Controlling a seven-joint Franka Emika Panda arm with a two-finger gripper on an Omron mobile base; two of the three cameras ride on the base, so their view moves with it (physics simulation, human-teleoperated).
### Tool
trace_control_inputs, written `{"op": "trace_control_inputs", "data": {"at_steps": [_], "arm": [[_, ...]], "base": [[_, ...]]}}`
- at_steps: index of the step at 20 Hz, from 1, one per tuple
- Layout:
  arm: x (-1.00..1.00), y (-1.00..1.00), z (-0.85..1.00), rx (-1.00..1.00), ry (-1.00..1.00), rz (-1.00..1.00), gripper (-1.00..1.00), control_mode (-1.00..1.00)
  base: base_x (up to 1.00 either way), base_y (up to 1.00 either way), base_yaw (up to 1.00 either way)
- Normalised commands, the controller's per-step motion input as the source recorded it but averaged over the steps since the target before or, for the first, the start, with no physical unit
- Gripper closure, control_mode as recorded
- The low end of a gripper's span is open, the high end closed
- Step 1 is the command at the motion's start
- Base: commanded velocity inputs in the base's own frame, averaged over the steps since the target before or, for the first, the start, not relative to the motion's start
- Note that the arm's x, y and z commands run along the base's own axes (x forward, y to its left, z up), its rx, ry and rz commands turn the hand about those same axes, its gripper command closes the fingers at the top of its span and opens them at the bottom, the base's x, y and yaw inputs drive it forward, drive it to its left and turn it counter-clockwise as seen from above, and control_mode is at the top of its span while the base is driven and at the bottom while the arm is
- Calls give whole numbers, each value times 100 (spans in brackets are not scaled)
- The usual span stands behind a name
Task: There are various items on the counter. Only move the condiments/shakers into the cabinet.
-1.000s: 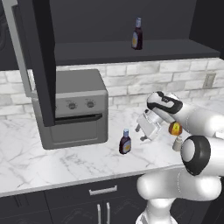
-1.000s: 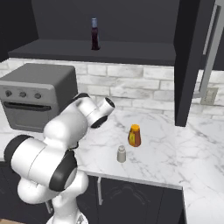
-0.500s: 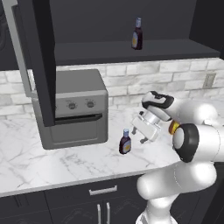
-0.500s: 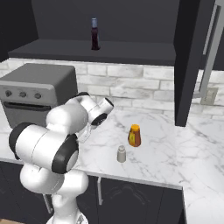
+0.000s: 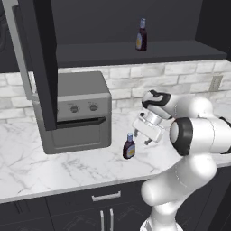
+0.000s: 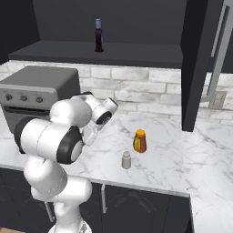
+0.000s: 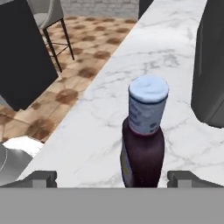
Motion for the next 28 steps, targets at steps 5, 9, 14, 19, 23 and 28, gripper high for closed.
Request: {"op": "trace_control_inputs", "data": {"at_steps": [5,9,14,19,23,28], "arm": [[3,0,-5,2,-1,9,-100,-100],[0,1,-13,3,-3,4,-100,-100],[5,3,-22,5,-6,0,-100,-100],[31,1,-20,6,-1,0,-100,-100],[31,0,-4,0,0,0,-100,-100],[23,1,0,0,0,0,-100,-100]], "base": [[0,0,0],[0,0,0],[0,0,0],[0,0,0],[0,0,0],[0,0,0]]}}
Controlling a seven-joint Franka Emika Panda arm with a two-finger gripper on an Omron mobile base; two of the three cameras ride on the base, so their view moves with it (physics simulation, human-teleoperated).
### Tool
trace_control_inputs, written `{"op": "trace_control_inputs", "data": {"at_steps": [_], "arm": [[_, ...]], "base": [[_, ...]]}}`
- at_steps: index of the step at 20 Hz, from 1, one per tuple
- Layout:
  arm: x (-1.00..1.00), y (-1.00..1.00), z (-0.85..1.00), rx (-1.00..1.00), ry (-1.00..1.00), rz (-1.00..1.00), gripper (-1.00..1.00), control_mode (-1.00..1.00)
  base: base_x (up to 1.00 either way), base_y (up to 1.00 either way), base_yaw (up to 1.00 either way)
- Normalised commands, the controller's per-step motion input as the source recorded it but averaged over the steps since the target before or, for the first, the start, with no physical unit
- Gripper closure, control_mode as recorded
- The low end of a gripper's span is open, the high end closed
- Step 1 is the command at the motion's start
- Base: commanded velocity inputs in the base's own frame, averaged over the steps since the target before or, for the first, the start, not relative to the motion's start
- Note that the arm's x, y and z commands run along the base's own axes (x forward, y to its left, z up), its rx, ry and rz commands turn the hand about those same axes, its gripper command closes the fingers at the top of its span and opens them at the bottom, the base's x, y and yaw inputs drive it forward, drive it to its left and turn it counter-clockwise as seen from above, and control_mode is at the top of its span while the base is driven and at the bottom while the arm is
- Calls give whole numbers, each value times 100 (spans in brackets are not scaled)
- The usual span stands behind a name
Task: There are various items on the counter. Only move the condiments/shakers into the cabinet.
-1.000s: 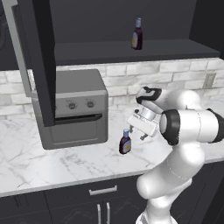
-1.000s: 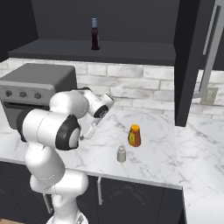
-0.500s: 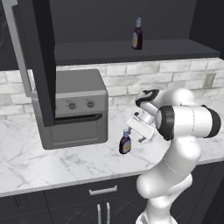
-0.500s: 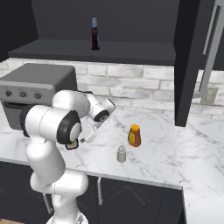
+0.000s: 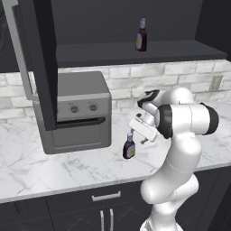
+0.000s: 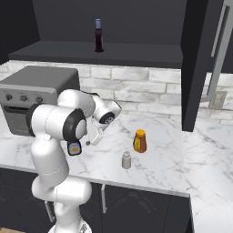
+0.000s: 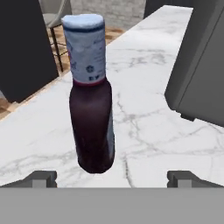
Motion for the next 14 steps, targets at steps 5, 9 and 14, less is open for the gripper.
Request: {"op": "trace_control_inputs", "data": {"at_steps": [5,9,14], "arm": [[0,17,-13,0,1,0,-100,-100],[0,26,-8,0,0,1,-100,-100],[0,18,0,0,0,1,-100,-100]], "base": [[0,0,0],[0,0,0],[0,0,0]]}}
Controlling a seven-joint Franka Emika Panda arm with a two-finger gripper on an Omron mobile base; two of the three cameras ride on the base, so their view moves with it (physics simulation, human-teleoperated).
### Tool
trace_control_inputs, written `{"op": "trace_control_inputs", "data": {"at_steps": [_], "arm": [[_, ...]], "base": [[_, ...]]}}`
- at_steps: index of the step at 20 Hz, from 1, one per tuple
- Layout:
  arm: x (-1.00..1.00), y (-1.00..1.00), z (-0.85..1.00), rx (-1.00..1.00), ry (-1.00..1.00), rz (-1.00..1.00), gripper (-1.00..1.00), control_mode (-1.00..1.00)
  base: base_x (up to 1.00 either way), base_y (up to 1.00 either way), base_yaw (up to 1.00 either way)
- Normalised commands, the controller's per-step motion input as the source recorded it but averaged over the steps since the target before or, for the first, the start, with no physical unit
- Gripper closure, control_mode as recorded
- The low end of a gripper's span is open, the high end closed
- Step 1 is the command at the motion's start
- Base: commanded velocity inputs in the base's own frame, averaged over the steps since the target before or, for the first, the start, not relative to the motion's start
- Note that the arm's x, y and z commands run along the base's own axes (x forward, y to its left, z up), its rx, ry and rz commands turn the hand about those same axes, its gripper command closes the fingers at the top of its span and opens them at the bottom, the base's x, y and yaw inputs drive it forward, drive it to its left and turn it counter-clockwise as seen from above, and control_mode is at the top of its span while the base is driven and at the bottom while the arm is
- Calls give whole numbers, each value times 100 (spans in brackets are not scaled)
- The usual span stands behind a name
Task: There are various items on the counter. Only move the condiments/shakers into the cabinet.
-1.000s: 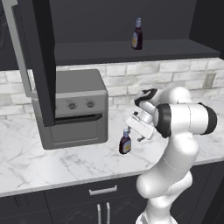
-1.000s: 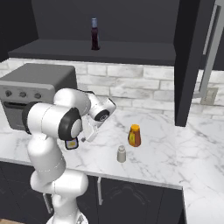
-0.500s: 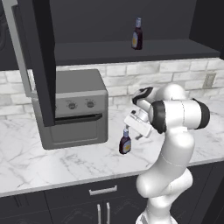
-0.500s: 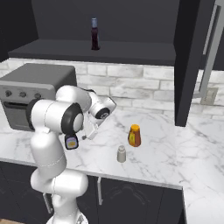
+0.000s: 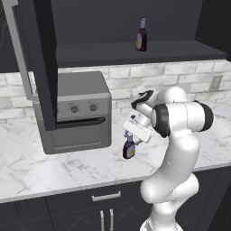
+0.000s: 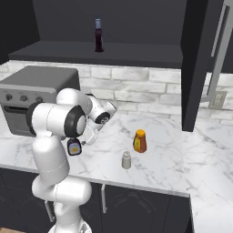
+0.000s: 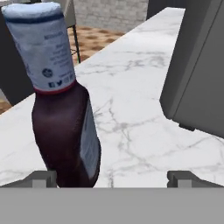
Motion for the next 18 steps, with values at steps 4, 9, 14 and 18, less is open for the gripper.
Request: {"op": "trace_control_inputs", "data": {"at_steps": [4,9,14,18], "arm": [[-4,13,-5,0,0,1,-100,-100],[-16,5,-9,0,3,0,-100,-100],[-6,5,-5,0,3,0,-100,-100],[-7,5,-1,0,3,0,-100,-100]], "base": [[0,0,0],[0,0,0],[0,0,0],[0,0,0]]}}
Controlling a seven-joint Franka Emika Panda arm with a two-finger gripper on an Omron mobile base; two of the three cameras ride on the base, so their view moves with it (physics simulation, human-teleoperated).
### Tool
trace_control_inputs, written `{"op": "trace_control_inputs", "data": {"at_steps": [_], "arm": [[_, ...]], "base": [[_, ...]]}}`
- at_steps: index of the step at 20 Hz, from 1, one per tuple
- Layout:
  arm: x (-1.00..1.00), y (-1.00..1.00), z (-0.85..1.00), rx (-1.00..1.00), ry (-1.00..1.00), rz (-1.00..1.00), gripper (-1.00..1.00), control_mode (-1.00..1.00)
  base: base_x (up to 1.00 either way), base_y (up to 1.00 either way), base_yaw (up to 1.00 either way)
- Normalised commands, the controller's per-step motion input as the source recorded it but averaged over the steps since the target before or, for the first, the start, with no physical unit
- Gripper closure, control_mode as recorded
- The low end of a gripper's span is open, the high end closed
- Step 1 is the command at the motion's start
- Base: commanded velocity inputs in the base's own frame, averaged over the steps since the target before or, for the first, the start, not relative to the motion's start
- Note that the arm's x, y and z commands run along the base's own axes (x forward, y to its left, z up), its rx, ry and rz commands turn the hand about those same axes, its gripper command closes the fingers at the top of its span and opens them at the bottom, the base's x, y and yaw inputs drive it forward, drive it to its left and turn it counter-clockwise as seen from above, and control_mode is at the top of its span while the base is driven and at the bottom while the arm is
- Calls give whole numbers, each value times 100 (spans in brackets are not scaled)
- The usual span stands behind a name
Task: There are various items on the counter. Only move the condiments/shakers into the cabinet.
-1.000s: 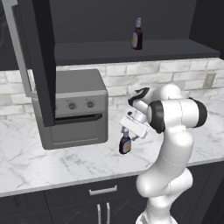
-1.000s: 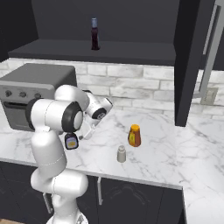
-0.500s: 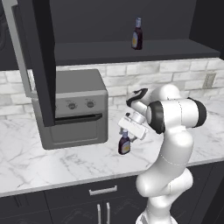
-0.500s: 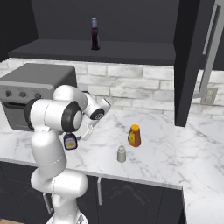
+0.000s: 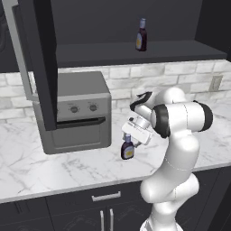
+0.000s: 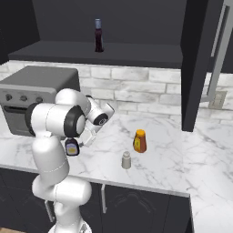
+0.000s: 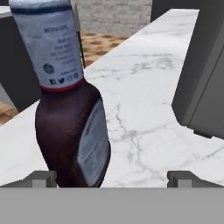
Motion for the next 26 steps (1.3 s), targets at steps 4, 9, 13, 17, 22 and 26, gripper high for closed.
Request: {"op": "trace_control_inputs", "data": {"at_steps": [4,9,13,17,22,26], "arm": [[-1,0,0,0,0,0,-100,-100],[-13,-1,0,0,0,-3,-100,-100],[-13,0,0,0,0,-9,-100,-100],[0,0,0,0,0,-4,-100,-100],[0,0,0,0,0,-5,-100,-100],[-22,0,0,1,0,-9,-100,-100]], "base": [[0,0,0],[0,0,0],[0,0,0],[0,0,0],[0,0,0],[0,0,0]]}}
